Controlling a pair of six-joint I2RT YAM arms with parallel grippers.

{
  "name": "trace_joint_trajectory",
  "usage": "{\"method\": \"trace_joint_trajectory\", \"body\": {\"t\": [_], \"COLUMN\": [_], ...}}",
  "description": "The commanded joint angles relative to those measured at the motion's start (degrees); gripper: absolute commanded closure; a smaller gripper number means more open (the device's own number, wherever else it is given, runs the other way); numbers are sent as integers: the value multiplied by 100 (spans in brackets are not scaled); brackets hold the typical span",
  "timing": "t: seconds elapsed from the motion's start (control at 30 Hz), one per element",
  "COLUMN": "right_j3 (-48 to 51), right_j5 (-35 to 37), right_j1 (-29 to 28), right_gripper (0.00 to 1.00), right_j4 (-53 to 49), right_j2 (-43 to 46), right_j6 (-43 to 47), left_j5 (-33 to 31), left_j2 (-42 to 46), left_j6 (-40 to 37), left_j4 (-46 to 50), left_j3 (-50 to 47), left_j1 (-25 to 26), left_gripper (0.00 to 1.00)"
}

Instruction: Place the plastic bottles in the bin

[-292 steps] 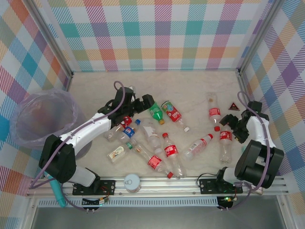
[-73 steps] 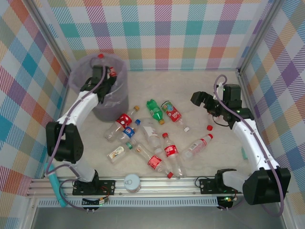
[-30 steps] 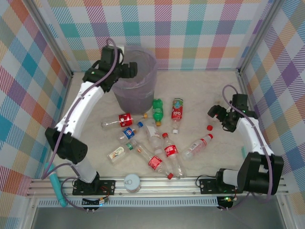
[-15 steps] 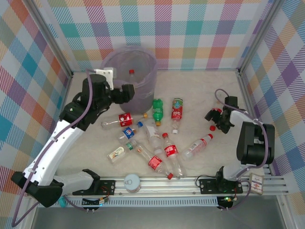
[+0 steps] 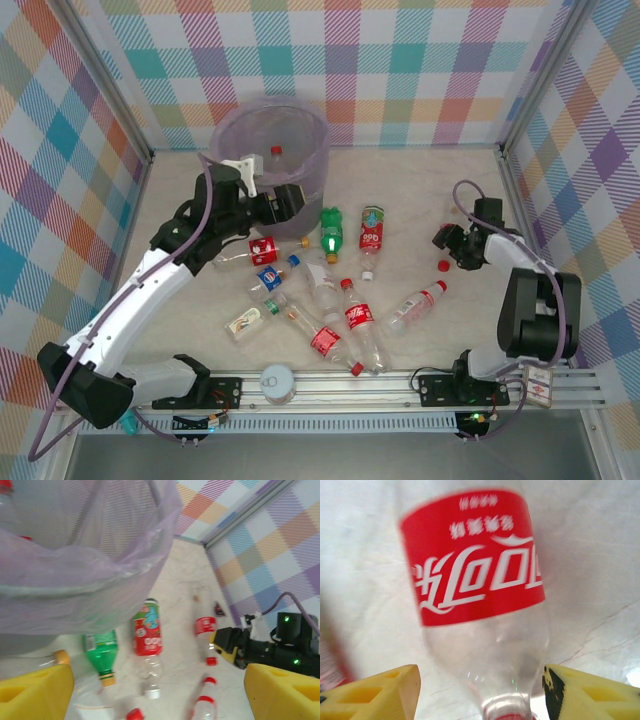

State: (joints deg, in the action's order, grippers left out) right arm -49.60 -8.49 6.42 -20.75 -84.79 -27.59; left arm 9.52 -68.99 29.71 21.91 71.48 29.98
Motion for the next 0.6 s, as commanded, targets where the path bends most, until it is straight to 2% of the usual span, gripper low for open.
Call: {"method": "trace_joint_trajectory", "body": {"t": [0.0, 0.13, 0.27, 0.4, 0.57], "right_j3": [-26, -249, -638, -771, -1285], "right_j5": [-687, -1051, -124, 1013, 975], "right_j1": [-245, -767, -967, -960, -961], "right_gripper": [35, 36, 35, 19, 5], "right_j4": [62, 43, -863, -1448, -1279], "right_j2": [514, 894, 940, 703, -329], "right_j6": [147, 517, 518, 580, 489], "left_j5": [513, 785, 689, 430, 416], "left_j2": [-129, -412, -512, -421, -439], "left_j6": [670, 1000, 992, 796, 680], "left_j4": [-1019, -1472, -1423, -1142, -982], "left_j3": [-135, -66, 14, -26, 49], "left_j1": [81, 137, 219, 245, 245], "left_gripper": [12, 12, 11, 10, 10]}}
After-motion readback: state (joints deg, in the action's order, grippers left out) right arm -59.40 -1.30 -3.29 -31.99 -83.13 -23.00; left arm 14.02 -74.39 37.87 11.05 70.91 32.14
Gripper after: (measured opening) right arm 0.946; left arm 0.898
